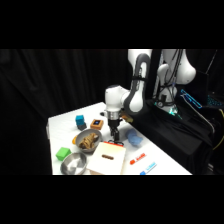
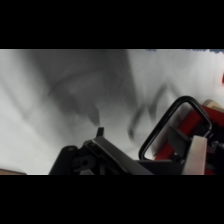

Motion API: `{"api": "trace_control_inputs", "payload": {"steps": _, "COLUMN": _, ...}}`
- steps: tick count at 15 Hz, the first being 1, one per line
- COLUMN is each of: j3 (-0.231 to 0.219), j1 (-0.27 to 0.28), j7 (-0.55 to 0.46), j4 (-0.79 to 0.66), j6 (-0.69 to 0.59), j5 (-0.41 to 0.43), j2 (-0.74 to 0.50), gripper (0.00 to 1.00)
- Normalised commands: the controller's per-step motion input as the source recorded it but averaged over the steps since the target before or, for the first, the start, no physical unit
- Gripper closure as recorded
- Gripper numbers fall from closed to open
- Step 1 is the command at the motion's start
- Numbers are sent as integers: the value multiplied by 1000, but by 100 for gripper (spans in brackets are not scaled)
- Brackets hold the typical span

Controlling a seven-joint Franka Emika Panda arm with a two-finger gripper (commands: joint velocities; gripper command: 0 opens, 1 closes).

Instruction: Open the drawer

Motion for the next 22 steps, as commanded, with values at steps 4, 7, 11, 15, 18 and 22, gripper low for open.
{"api": "trace_control_inputs", "payload": {"steps": 4, "j3": 191, "j1": -189, "j7": -120, "j4": -32, "j6": 254, "j5": 35, "j2": 80, "gripper": 0}}
{"api": "trace_control_inputs", "payload": {"steps": 7, "j3": 99, "j1": -66, "j7": -9, "j4": -51, "j6": 242, "j5": -75, "j2": 54, "gripper": 0}}
{"api": "trace_control_inputs", "payload": {"steps": 11, "j3": 2, "j1": 35, "j7": 84, "j4": -54, "j6": 248, "j5": -155, "j2": 63, "gripper": 0}}
{"api": "trace_control_inputs", "payload": {"steps": 15, "j3": -1, "j1": -49, "j7": 99, "j4": -141, "j6": 243, "j5": -167, "j2": -14, "gripper": 0}}
{"api": "trace_control_inputs", "payload": {"steps": 18, "j3": 14, "j1": -167, "j7": 97, "j4": -211, "j6": 228, "j5": -177, "j2": -77, "gripper": 0}}
{"api": "trace_control_inputs", "payload": {"steps": 22, "j3": 0, "j1": -233, "j7": 84, "j4": -214, "j6": 184, "j5": -201, "j2": -86, "gripper": 0}}
